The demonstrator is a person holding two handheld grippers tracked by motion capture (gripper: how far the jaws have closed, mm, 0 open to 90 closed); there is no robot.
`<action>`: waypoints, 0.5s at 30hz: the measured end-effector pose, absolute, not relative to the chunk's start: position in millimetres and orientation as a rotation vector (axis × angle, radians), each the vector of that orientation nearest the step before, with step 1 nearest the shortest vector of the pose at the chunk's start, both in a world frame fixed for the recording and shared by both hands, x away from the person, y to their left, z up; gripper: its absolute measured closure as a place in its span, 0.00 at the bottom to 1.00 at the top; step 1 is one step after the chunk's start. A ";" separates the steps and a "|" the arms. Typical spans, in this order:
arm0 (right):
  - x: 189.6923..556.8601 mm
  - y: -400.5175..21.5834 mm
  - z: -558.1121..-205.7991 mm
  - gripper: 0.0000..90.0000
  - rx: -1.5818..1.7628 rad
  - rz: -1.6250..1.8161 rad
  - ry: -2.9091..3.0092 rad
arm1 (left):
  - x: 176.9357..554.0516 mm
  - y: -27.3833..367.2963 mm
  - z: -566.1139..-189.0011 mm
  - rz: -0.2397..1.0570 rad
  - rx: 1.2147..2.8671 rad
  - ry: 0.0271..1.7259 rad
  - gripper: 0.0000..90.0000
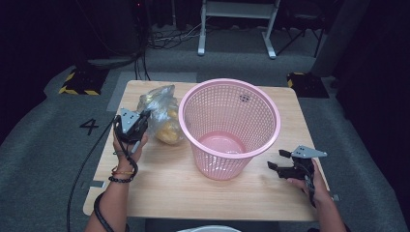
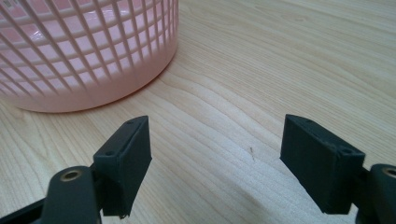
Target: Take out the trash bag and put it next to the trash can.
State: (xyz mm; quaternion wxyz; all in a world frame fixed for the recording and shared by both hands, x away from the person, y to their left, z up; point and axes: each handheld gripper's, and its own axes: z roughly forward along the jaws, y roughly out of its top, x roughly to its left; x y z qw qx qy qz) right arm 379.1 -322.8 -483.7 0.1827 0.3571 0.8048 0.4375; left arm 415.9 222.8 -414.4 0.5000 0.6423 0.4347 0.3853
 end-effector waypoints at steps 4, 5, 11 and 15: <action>379.1 -322.3 -484.1 0.28 1.008 1.235 2.275 | 417.7 224.2 -419.5 0.901 1.563 1.064 1.00; 379.0 -322.2 -484.2 0.28 1.008 1.233 2.275 | 417.7 225.1 -420.8 0.894 1.571 1.066 1.00; 379.5 -322.3 -485.1 0.28 1.011 1.225 2.279 | 414.5 230.4 -425.8 0.878 1.614 1.075 0.91; 379.7 -321.9 -485.6 0.28 1.011 1.220 2.282 | 411.8 234.7 -424.7 0.864 1.609 1.084 0.78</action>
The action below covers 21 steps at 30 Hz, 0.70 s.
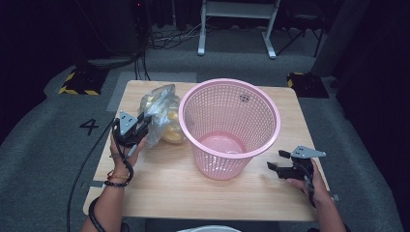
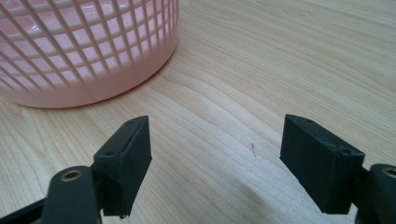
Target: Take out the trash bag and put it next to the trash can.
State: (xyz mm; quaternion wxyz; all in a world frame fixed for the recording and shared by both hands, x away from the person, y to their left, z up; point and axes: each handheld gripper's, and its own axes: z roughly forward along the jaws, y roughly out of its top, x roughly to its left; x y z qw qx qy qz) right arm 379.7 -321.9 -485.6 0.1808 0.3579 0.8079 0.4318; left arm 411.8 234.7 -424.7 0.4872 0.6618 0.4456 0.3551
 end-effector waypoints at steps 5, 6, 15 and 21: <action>380.2 -321.6 -486.2 0.28 1.013 1.215 2.286 | 409.7 236.6 -421.9 0.846 1.622 1.092 0.61; 380.0 -321.6 -486.1 0.28 1.013 1.215 2.285 | 409.7 236.4 -421.5 0.836 1.625 1.098 0.54; 379.9 -321.4 -486.6 0.28 1.008 1.208 2.298 | 396.2 240.3 -407.5 0.783 1.641 1.025 0.25; 379.7 -320.8 -487.0 0.28 1.006 1.205 2.301 | 385.6 238.4 -393.6 0.798 1.747 0.976 0.20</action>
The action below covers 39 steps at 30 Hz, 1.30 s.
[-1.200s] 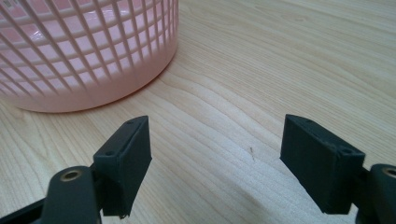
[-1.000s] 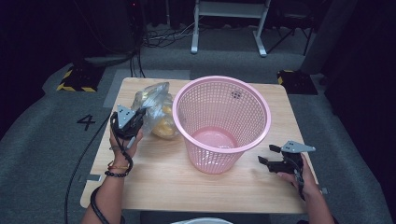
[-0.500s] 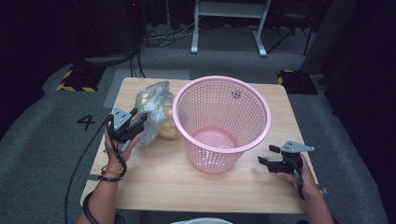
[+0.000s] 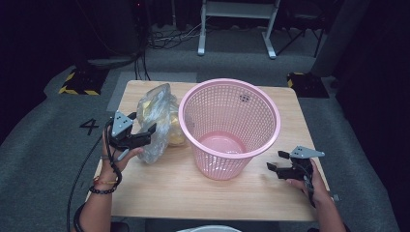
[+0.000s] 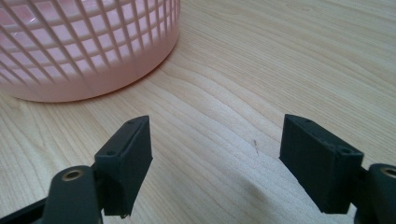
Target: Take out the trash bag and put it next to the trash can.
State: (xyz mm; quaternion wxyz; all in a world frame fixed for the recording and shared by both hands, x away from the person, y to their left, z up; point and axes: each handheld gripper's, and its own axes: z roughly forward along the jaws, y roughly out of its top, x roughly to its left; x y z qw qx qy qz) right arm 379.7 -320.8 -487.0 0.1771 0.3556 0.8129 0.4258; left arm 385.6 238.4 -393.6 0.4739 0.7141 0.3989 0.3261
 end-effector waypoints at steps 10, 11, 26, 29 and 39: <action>379.9 -321.0 -486.7 0.28 1.006 1.203 2.303 | 360.2 230.9 -388.9 0.741 1.855 0.890 0.18; 379.7 -321.1 -486.5 0.28 1.005 1.201 2.304 | 358.1 230.5 -388.7 0.734 1.867 0.881 0.18; 379.1 -321.8 -486.8 0.28 1.007 1.198 2.303 | 330.8 223.9 -409.4 0.708 2.009 0.841 0.18; 378.8 -322.0 -487.1 0.28 1.004 1.195 2.305 | 328.8 224.4 -415.5 0.710 2.041 0.835 0.18; 378.0 -321.8 -488.0 0.28 1.007 1.180 2.310 | 323.1 232.8 -438.7 0.669 2.094 0.860 0.18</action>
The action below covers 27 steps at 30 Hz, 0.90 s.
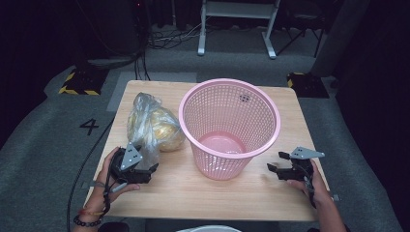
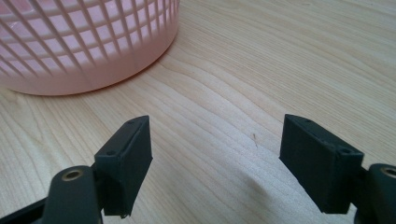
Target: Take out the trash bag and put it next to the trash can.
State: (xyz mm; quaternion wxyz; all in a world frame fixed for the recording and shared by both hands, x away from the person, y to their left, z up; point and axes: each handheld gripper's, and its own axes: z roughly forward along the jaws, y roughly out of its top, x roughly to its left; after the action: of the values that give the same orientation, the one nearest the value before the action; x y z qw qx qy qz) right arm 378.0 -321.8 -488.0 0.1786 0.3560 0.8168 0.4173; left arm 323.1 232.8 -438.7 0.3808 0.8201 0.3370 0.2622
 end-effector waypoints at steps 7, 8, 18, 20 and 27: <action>377.0 -320.2 -488.9 0.28 0.995 1.160 2.321 | 319.1 237.0 -451.8 0.632 2.122 0.880 0.18; 377.0 -320.2 -488.9 0.28 0.995 1.160 2.321 | 318.7 237.4 -453.0 0.630 2.124 0.884 0.18; 376.7 -319.9 -490.5 0.28 0.993 1.152 2.332 | 318.1 241.2 -470.2 0.562 2.146 0.897 0.18; 376.4 -319.8 -491.0 0.28 0.990 1.146 2.336 | 318.8 241.0 -474.5 0.544 2.153 0.899 0.18; 374.9 -318.6 -494.4 0.28 0.988 1.133 2.367 | 321.1 239.6 -489.5 0.496 2.200 0.912 0.18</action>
State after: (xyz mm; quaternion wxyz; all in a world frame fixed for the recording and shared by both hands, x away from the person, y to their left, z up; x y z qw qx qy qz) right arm 374.9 -318.6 -494.4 0.1683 0.3473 0.8321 0.3982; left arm 321.1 239.6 -489.5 0.3471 0.8481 0.3515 0.1914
